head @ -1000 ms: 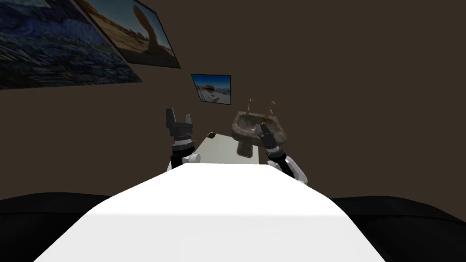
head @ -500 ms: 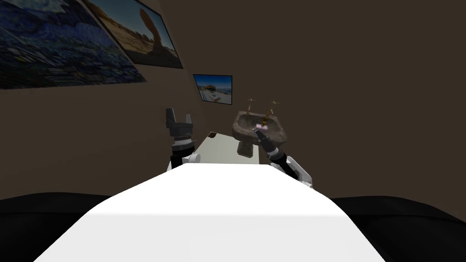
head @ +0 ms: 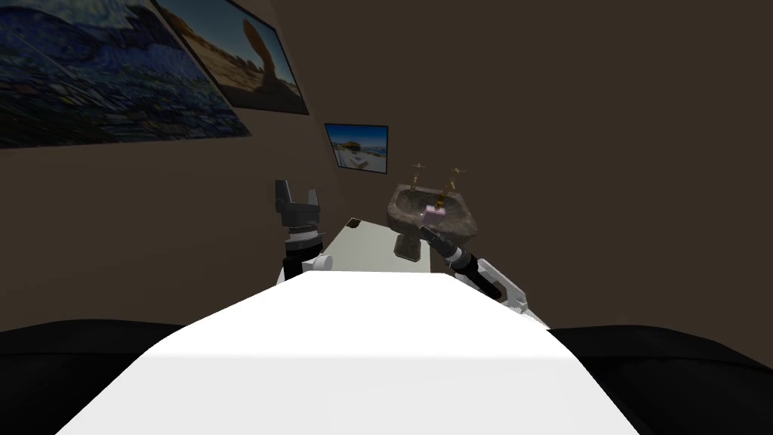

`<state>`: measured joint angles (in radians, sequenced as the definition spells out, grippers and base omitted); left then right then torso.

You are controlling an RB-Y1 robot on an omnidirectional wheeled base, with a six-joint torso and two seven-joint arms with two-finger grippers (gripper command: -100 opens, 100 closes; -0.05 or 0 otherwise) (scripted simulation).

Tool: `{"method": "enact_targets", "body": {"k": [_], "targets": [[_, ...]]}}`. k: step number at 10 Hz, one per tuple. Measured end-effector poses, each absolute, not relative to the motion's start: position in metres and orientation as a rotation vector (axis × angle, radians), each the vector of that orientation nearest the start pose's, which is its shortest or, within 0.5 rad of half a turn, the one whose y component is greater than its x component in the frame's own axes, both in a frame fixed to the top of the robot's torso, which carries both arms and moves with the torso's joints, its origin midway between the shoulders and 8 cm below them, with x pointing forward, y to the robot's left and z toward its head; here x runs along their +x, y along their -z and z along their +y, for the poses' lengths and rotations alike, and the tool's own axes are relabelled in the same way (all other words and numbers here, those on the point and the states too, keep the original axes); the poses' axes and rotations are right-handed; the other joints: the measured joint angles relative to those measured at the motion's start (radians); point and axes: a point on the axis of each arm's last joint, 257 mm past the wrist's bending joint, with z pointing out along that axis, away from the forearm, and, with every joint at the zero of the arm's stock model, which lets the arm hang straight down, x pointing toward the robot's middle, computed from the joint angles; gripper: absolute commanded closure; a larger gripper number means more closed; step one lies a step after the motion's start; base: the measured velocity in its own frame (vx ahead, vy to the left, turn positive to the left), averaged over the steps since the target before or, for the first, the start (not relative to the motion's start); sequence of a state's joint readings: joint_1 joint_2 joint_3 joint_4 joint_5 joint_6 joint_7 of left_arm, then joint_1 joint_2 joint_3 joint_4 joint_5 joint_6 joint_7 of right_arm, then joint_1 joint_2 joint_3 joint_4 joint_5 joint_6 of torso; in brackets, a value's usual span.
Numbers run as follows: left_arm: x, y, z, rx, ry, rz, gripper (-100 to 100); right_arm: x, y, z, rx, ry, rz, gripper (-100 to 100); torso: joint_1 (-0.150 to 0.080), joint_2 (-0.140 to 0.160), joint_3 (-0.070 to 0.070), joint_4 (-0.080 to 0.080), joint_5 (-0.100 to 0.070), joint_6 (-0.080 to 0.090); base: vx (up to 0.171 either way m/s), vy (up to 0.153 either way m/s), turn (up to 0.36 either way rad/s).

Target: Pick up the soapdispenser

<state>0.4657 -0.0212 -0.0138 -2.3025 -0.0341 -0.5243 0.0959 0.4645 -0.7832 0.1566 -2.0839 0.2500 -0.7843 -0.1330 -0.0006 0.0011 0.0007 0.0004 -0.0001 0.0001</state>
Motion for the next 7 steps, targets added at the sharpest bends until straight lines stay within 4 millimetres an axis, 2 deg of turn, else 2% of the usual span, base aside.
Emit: {"method": "enact_targets", "body": {"k": [7], "targets": [[0.338, -0.050, 0.267, -0.624, 1.413, 0.536, 0, 0.288, 0.128, -0.167, -0.258, -1.405, 1.566, -100, 0.000, -0.001, -0.001, 0.000, 0.000, 0.000, -0.008, -0.006, 0.053]]}}
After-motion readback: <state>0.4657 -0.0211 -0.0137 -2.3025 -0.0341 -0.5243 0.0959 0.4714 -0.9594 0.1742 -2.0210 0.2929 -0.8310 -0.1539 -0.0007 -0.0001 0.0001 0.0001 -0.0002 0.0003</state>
